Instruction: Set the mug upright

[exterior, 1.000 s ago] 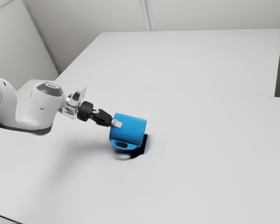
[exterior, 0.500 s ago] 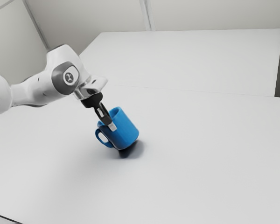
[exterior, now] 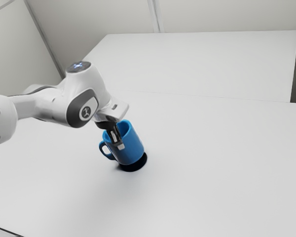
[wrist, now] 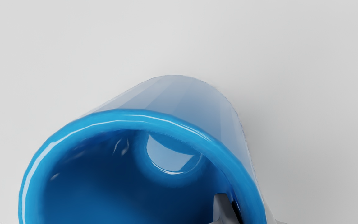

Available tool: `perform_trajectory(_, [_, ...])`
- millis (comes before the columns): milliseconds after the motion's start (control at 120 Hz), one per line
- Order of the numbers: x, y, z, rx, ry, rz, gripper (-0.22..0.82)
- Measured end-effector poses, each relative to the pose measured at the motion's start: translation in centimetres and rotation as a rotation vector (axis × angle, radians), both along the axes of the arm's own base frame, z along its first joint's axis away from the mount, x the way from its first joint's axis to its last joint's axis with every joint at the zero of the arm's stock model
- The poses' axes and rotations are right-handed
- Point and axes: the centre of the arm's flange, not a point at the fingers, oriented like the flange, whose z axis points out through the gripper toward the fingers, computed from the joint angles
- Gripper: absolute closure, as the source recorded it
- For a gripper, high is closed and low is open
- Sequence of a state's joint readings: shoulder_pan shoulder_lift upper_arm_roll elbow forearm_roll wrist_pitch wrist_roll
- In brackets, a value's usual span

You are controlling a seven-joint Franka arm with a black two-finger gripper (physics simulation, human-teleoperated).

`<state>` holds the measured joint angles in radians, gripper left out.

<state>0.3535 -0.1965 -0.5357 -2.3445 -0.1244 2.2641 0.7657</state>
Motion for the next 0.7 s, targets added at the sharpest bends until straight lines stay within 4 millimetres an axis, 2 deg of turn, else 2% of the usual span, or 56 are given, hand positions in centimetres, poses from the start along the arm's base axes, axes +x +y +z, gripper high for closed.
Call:
perform_trajectory(183, [-0.1,-0.3,0.4,0.003,-0.020,0.023,0.37])
perform_trajectory(267, [-0.1,-0.6,1.3,0.006,-0.033,0.028,0.25])
perform_trajectory(325, [0.2,-0.7,2.8,0.002,-0.043,0.042,0.19])
perform_trajectory(500, [3.1,0.6,9.0,-0.023,-0.026,0.207,0.08])
perform_trajectory(608, [4.7,0.3,15.2,-0.054,-0.044,0.289,0.05])
perform_trajectory(700, [5.4,1.2,19.2,-0.089,-0.034,0.358,0.03])
